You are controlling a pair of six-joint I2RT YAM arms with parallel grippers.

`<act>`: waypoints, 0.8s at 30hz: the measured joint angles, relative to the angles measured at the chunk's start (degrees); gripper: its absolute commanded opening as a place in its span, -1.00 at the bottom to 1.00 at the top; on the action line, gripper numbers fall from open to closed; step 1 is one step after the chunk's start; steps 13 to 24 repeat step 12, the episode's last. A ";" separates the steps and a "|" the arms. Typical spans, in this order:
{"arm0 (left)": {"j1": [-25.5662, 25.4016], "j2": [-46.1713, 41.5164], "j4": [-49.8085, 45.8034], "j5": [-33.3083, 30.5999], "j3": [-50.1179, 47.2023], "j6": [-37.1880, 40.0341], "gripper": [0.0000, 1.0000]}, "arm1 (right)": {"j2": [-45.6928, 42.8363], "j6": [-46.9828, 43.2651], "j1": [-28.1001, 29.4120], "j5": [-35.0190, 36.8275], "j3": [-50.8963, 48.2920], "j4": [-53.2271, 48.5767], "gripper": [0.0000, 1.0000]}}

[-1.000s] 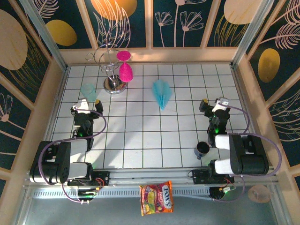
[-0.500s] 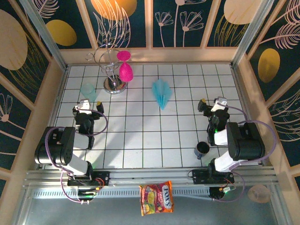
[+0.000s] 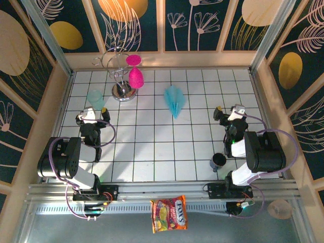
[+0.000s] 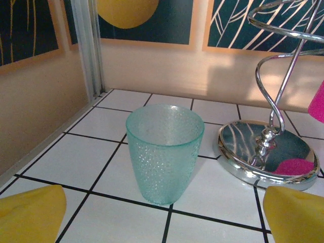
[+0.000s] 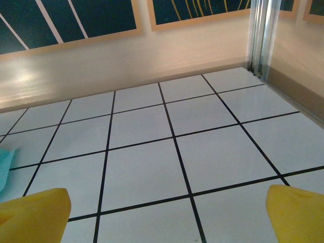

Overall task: Fold a paper plane with a square sheet of paper (pick it up from the middle)
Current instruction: Reset both arms

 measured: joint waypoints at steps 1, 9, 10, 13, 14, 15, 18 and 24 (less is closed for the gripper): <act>0.00 0.00 -0.02 -0.04 0.00 0.00 0.98 | 0.00 0.00 0.00 0.00 0.00 0.11 0.98; 0.00 0.00 -1.16 -0.22 0.83 0.00 0.98 | 0.00 0.00 0.00 -0.07 -0.02 0.15 0.98; 0.00 0.00 -1.20 -0.20 0.92 0.00 0.98 | 0.00 0.00 0.00 -0.15 -0.02 0.13 0.98; 0.00 0.00 -1.20 -0.22 0.94 0.00 0.98 | 0.00 0.00 0.00 -0.20 -0.02 0.15 0.98; 0.00 0.00 -1.20 -0.22 0.94 0.00 0.98 | 0.00 0.00 0.00 -0.20 -0.02 0.15 0.98; 0.00 0.00 -1.20 -0.22 0.94 0.00 0.98 | 0.00 0.00 0.00 -0.20 -0.02 0.15 0.98; 0.00 0.00 -1.20 -0.22 0.94 0.00 0.98 | 0.00 0.00 0.00 -0.20 -0.02 0.15 0.98; 0.00 0.00 -1.20 -0.22 0.94 0.00 0.98 | 0.00 0.00 0.00 -0.20 -0.02 0.15 0.98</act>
